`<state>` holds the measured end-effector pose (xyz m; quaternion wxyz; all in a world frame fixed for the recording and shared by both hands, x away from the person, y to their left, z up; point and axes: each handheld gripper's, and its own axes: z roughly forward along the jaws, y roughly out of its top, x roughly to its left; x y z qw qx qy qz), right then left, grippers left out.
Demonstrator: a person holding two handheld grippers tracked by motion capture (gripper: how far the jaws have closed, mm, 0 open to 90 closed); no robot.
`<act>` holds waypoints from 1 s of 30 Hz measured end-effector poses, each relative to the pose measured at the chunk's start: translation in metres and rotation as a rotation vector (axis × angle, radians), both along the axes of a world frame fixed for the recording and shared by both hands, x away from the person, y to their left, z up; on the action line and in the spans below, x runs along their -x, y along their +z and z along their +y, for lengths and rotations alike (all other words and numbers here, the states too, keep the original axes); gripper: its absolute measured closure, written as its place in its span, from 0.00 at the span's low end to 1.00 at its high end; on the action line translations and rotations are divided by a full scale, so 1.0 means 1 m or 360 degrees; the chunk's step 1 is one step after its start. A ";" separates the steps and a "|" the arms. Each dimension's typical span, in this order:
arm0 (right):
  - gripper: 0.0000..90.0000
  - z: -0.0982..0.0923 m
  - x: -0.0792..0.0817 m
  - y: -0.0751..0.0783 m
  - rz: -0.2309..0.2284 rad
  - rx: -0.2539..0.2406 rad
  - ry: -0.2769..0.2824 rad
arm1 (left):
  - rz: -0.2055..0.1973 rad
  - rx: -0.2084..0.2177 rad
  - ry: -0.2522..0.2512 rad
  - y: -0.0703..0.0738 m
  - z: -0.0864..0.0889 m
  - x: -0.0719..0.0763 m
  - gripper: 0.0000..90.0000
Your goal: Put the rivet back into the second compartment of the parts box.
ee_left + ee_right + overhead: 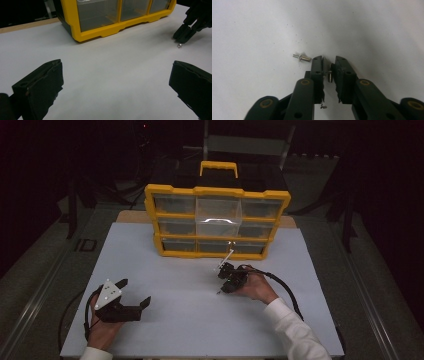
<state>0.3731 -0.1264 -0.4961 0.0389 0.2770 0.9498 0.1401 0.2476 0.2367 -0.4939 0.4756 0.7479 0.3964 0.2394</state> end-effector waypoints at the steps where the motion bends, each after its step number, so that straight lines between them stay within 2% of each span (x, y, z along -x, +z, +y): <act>1: 0.88 0.000 0.000 0.000 0.0000 0.0000 0.0000 | 0.0000 0.0000 0.0000 0.000 0.000 0.000 0.00; 5: 0.91 0.000 -0.001 0.000 0.0010 0.0008 -0.0007 | -0.0002 0.0001 0.0002 0.000 0.000 0.000 0.00; 20: 0.92 -0.001 -0.003 0.003 0.0040 0.0033 0.0021 | -0.0005 -0.0001 -0.0001 0.001 0.000 0.000 0.00; 30: 0.92 -0.006 0.000 0.023 0.0014 -0.0004 0.0022 | -0.0005 -0.0002 0.0001 0.001 0.000 0.000 0.00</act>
